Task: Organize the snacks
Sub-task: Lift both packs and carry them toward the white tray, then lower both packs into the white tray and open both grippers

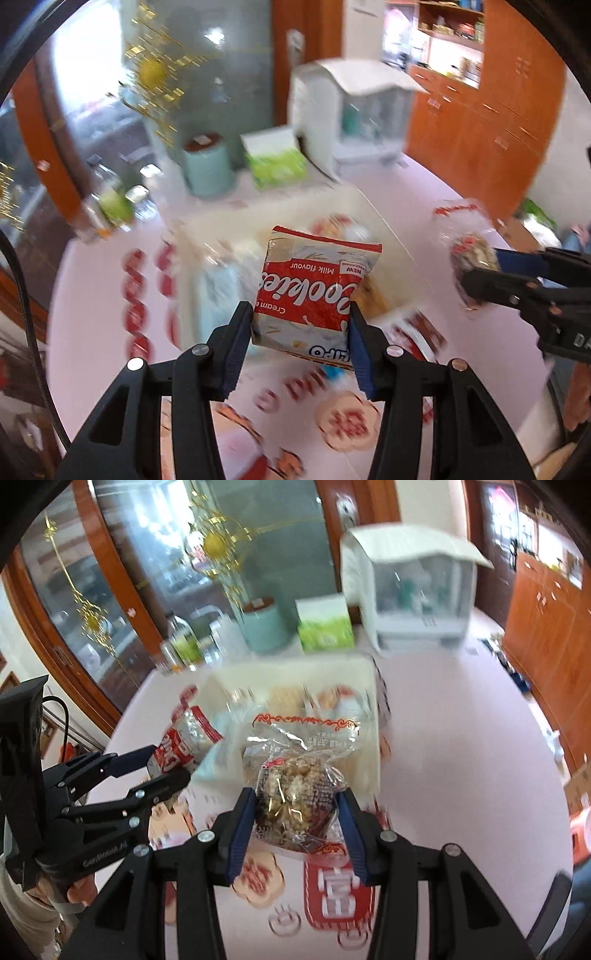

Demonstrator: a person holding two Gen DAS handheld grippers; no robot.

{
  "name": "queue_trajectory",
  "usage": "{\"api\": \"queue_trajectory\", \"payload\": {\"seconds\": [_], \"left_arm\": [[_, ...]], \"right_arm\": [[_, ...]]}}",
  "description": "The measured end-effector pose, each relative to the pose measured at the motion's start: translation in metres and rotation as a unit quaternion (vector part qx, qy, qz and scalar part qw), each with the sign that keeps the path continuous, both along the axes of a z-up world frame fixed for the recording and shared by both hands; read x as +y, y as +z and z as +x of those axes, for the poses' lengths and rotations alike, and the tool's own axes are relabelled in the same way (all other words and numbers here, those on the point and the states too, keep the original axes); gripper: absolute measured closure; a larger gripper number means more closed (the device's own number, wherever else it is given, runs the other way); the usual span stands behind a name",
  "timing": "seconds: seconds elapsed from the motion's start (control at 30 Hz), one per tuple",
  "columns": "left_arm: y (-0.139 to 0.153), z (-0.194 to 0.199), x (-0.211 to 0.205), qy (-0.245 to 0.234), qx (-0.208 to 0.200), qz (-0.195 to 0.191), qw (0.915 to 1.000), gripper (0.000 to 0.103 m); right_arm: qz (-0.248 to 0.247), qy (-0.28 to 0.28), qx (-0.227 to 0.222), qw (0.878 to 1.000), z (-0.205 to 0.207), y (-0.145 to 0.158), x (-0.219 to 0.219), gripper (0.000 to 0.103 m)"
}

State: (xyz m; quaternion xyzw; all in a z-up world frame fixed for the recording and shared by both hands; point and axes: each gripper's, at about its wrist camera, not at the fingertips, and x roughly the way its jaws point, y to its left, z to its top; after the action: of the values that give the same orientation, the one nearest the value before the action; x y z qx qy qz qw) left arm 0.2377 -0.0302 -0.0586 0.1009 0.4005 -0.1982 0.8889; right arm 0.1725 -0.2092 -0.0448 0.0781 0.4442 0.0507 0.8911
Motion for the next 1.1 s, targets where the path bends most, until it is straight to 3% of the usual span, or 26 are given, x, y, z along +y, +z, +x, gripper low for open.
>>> {"api": "queue_trajectory", "payload": {"seconds": [0.13, 0.33, 0.6, 0.63, 0.7, 0.73, 0.77, 1.1], "left_arm": [[0.036, 0.035, 0.002, 0.036, -0.026, 0.01, 0.999, 0.055], [0.068, 0.071, -0.009, 0.05, -0.046, 0.018, 0.9975, 0.055], [0.063, 0.103, -0.026, 0.071, -0.045, 0.038, 0.9958, 0.054], [0.06, 0.107, -0.027, 0.074, -0.04, 0.04, 0.9957, 0.052], [0.053, 0.113, -0.027, 0.081, -0.029, 0.044, 0.9953, 0.034], [0.048, 0.116, -0.027, 0.09, -0.025, 0.045, 0.9946, 0.017], [0.046, 0.117, -0.026, 0.095, -0.025, 0.043, 0.9943, 0.009], [0.03, 0.113, -0.023, 0.094, 0.007, 0.024, 0.9953, 0.009]], "right_arm": [[0.0, 0.0, -0.023, 1.0, 0.039, 0.033, 0.004, 0.057], [0.015, -0.015, -0.037, 0.999, 0.084, 0.064, 0.001, 0.057], [0.009, -0.031, -0.024, 0.999, 0.131, 0.065, 0.003, 0.055], [0.009, -0.031, -0.016, 0.999, 0.135, 0.062, 0.003, 0.054], [0.002, -0.03, -0.002, 1.0, 0.144, 0.053, 0.004, 0.054], [-0.003, -0.03, 0.005, 1.0, 0.147, 0.048, 0.004, 0.054], [-0.003, -0.029, 0.008, 1.0, 0.15, 0.045, 0.004, 0.053], [-0.012, -0.029, 0.019, 0.999, 0.147, 0.034, 0.0, 0.052]]}}
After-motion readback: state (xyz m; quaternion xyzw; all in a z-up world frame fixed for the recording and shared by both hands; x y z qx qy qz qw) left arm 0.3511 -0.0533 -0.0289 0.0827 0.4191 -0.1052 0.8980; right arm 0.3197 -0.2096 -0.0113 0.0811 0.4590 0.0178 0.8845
